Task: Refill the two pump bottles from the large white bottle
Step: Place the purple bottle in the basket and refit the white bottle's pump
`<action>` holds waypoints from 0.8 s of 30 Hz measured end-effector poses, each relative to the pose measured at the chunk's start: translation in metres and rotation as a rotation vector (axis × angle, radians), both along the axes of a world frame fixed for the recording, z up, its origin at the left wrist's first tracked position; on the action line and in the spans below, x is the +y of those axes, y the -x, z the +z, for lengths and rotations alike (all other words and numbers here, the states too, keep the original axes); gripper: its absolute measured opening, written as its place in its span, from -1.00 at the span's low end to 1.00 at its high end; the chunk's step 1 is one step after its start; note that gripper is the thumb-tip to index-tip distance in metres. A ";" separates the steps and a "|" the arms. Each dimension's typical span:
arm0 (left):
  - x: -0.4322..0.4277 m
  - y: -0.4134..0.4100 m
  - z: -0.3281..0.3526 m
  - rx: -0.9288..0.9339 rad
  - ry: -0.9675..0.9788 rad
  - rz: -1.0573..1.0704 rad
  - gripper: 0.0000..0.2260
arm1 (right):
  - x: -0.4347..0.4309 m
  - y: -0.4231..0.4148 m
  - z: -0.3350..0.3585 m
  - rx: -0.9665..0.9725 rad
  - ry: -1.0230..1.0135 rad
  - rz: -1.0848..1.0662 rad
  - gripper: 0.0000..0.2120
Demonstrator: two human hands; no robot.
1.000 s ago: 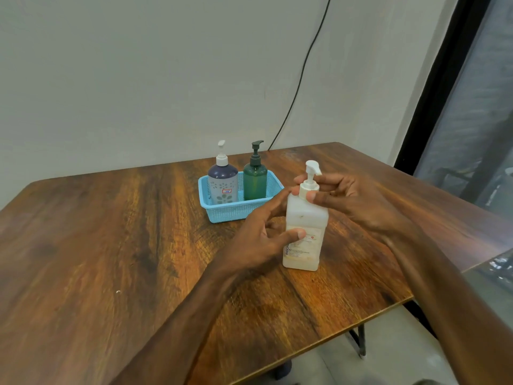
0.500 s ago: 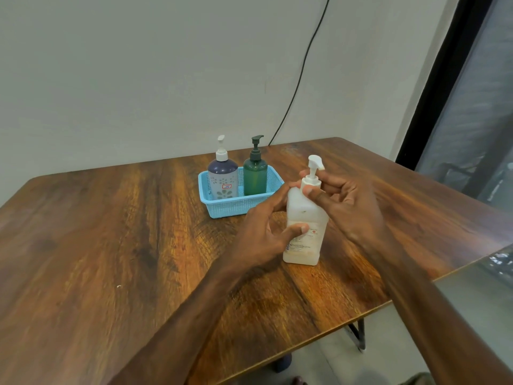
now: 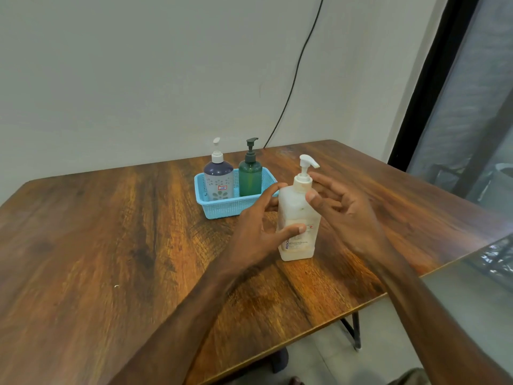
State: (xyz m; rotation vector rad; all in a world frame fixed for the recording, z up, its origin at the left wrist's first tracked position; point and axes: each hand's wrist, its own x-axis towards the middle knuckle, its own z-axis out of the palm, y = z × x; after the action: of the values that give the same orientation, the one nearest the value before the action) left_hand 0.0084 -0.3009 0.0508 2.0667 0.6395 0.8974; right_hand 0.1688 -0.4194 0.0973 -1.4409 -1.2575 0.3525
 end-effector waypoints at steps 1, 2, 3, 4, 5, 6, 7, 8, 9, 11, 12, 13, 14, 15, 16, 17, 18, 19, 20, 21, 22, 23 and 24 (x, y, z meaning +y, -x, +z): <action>0.000 0.000 -0.001 -0.010 0.005 0.008 -0.18 | -0.003 -0.002 -0.006 0.011 -0.006 -0.005 -0.52; 0.000 0.000 -0.002 -0.016 0.013 0.016 -0.17 | -0.007 -0.003 -0.012 0.042 -0.011 -0.007 -0.51; -0.001 0.000 -0.002 -0.018 0.022 0.022 -0.16 | -0.010 -0.004 -0.019 0.084 -0.010 -0.004 -0.50; -0.001 0.000 -0.002 -0.019 0.027 0.026 -0.16 | -0.013 -0.005 -0.025 0.120 0.000 0.006 -0.50; -0.002 -0.001 -0.002 -0.018 0.025 0.029 -0.16 | -0.016 -0.005 -0.031 0.136 0.017 0.014 -0.51; -0.003 -0.001 -0.002 -0.016 0.021 0.034 -0.16 | -0.018 -0.005 -0.036 0.123 0.036 0.015 -0.54; -0.004 -0.001 -0.002 -0.015 0.019 0.040 -0.15 | -0.020 -0.005 -0.041 0.092 0.056 0.009 -0.56; -0.006 -0.001 -0.001 -0.020 0.020 0.048 -0.15 | -0.021 -0.004 -0.044 0.064 0.076 0.005 -0.56; -0.007 -0.002 -0.001 -0.028 0.023 0.055 -0.16 | -0.021 -0.003 -0.047 0.047 0.096 0.001 -0.54; -0.009 -0.003 -0.001 -0.044 0.009 0.070 -0.16 | -0.022 -0.002 -0.049 0.045 0.126 -0.001 -0.46; -0.009 -0.003 -0.001 -0.050 -0.002 0.077 -0.16 | -0.021 -0.001 -0.051 0.031 0.135 -0.006 -0.42; -0.010 -0.004 -0.002 -0.055 -0.009 0.083 -0.15 | -0.020 -0.001 -0.053 0.000 0.151 -0.019 -0.38; -0.010 -0.005 -0.003 -0.060 -0.014 0.091 -0.15 | -0.019 0.000 -0.054 -0.041 0.178 -0.037 -0.32; -0.010 -0.005 -0.003 -0.066 -0.016 0.100 -0.14 | -0.017 0.002 -0.055 -0.077 0.207 -0.058 -0.26; -0.011 -0.006 -0.004 -0.070 -0.019 0.112 -0.14 | -0.015 0.004 -0.056 -0.107 0.235 -0.079 -0.21; -0.011 -0.007 -0.004 -0.070 -0.024 0.127 -0.14 | -0.014 0.007 -0.057 -0.129 0.258 -0.104 -0.16; -0.012 -0.008 -0.005 -0.068 -0.030 0.137 -0.13 | -0.012 0.009 -0.059 -0.145 0.269 -0.131 -0.15; -0.012 -0.010 -0.005 -0.066 -0.029 0.141 -0.14 | -0.009 0.013 -0.061 -0.155 0.268 -0.163 -0.16; -0.011 -0.011 -0.007 -0.068 -0.022 0.141 -0.14 | -0.007 0.016 -0.063 -0.165 0.259 -0.193 -0.19; -0.012 -0.011 -0.008 -0.075 -0.013 0.139 -0.14 | -0.004 0.018 -0.066 -0.176 0.249 -0.217 -0.22; -0.013 -0.011 -0.009 -0.080 -0.005 0.136 -0.15 | -0.002 0.020 -0.068 -0.189 0.236 -0.237 -0.25; -0.014 -0.011 -0.009 -0.080 0.001 0.130 -0.16 | -0.001 0.021 -0.069 -0.193 0.229 -0.251 -0.27; -0.014 -0.011 -0.009 -0.076 0.004 0.125 -0.16 | 0.000 0.021 -0.068 -0.193 0.221 -0.258 -0.29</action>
State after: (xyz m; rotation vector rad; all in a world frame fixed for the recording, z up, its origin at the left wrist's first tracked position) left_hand 0.0195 -0.3147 0.0416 1.9962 0.7350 1.0393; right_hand 0.1473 -0.4195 0.0295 -1.8398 -1.1931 0.1845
